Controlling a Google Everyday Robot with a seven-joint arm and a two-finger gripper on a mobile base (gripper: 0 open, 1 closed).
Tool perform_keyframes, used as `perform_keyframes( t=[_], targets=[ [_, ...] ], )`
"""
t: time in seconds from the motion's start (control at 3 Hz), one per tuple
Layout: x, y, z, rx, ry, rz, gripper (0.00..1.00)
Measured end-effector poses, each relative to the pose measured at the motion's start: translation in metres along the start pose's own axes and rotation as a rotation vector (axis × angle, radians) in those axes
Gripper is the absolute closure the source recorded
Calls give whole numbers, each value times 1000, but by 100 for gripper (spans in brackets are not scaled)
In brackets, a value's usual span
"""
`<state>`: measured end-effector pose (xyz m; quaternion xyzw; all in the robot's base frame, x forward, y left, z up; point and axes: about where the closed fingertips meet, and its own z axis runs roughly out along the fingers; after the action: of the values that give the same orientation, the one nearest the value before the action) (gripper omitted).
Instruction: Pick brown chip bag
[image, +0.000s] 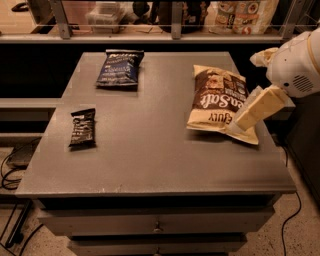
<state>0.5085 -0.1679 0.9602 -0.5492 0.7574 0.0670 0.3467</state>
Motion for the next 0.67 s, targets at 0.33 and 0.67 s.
perform_keyframes(
  t=[0.33,0.67],
  targets=[
    [0,-5,21,-5,3,14,0],
    [4,-13,49,-11,-5,47,0]
  ],
)
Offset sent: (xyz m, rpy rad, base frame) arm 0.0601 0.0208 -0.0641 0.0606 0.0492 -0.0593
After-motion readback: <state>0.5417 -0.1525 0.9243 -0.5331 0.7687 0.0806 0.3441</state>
